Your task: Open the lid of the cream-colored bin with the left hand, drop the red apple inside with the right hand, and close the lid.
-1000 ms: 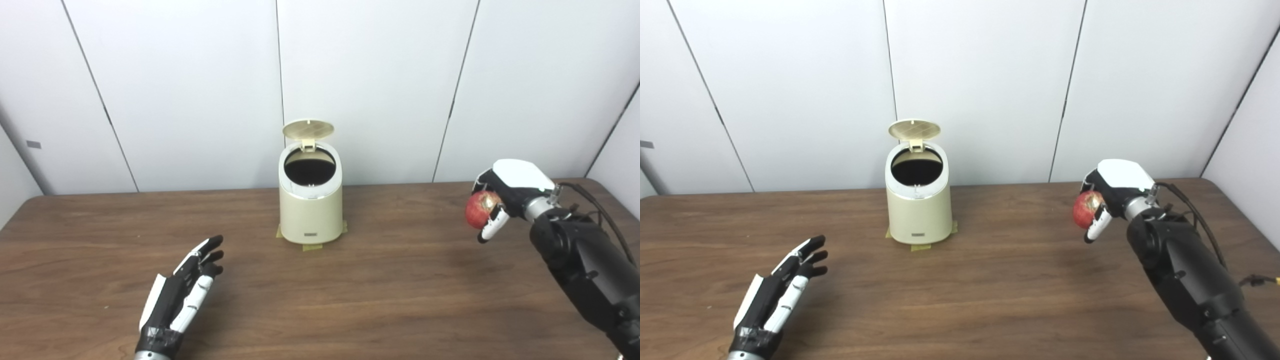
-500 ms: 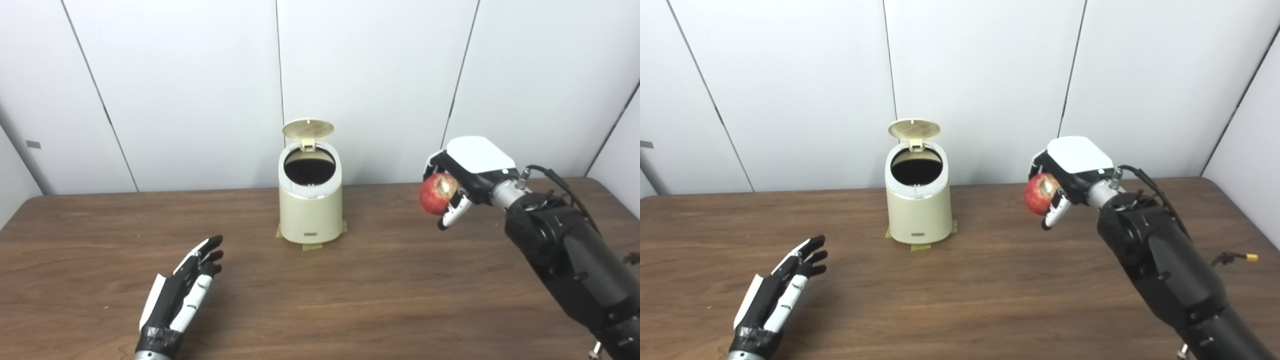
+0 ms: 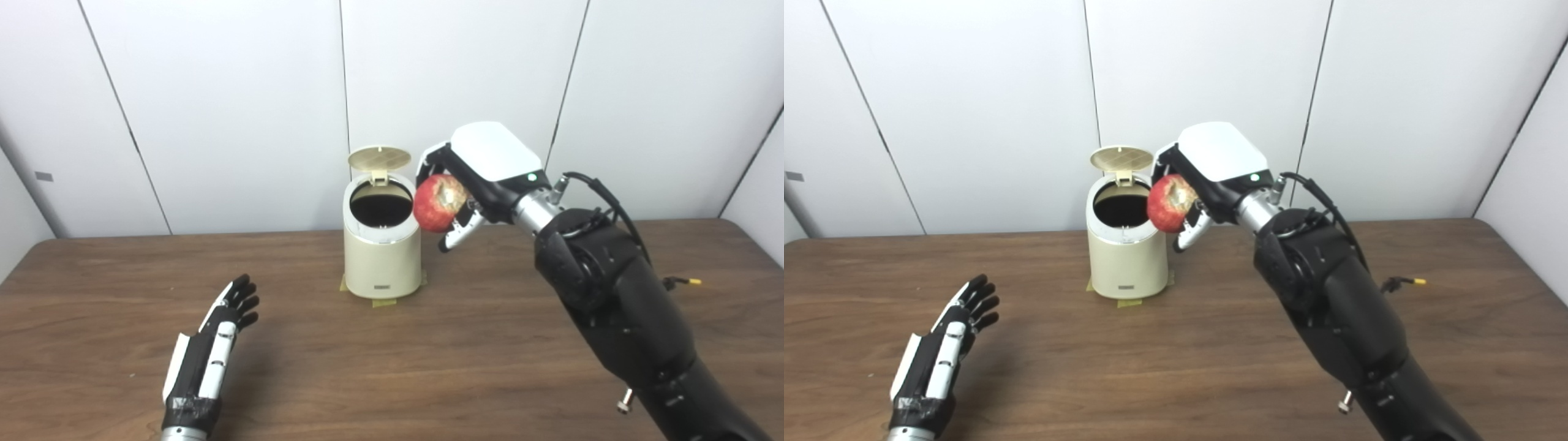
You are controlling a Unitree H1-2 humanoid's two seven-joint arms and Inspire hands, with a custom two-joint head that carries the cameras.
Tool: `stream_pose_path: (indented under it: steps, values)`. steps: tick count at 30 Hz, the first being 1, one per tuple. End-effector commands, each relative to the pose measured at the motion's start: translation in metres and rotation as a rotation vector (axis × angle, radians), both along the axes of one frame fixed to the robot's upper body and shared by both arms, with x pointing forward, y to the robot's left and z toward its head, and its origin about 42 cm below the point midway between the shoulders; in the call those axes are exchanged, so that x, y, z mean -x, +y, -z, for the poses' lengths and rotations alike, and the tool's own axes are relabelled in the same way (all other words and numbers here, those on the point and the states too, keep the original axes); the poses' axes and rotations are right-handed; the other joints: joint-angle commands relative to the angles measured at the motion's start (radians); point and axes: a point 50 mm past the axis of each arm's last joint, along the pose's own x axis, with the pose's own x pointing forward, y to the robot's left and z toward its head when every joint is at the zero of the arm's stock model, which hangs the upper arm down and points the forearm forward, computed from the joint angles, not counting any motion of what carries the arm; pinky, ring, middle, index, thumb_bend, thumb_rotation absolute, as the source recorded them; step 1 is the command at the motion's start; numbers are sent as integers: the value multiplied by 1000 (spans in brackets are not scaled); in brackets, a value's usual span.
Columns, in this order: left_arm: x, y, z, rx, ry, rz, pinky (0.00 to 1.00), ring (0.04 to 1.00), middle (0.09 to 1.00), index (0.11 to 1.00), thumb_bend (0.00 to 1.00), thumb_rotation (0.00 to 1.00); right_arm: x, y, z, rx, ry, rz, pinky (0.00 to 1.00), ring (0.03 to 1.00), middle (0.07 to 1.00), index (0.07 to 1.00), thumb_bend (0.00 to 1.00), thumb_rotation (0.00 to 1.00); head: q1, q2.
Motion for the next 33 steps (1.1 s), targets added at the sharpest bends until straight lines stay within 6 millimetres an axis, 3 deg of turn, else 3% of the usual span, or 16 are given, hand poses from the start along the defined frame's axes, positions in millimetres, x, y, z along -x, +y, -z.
stream_pose_path:
  steps: [1,3,6,9,14,18,28,33]
  values:
    - [-2,-5,-2,10,-38,-8,904,930,948,956,246,987,-7,3,-25,-2,-100,-1,424,422,521,461,518,0,0,2]
    - [-1,-6,-3,10,-35,-14,908,934,953,962,245,988,-12,10,-24,-4,-101,-9,480,445,527,457,517,0,2,4]
    - [-1,-7,-4,7,-36,-23,896,934,964,975,238,999,-17,18,-23,-2,-113,-29,397,432,505,466,520,0,0,3]
    - [-2,-7,-2,-7,-24,-30,881,925,965,976,254,996,-24,27,-21,-19,-138,-32,242,394,497,487,518,0,1,0]
    - [-3,-7,-2,-22,-12,-23,887,920,963,970,278,950,-37,39,-17,15,-200,-25,260,408,542,469,514,0,2,-4]
    - [-3,-7,-2,-42,-17,-21,872,904,949,956,327,887,-52,43,-8,12,-243,-19,190,390,492,496,518,0,0,-12]
    - [-6,-9,5,-44,-5,-9,868,899,940,944,351,852,-76,51,10,-10,-296,-24,214,365,480,488,517,0,11,-44]
    - [-8,-9,6,-32,-1,-20,873,903,941,946,367,843,-82,53,11,-17,-315,-50,246,387,536,486,513,0,17,-53]
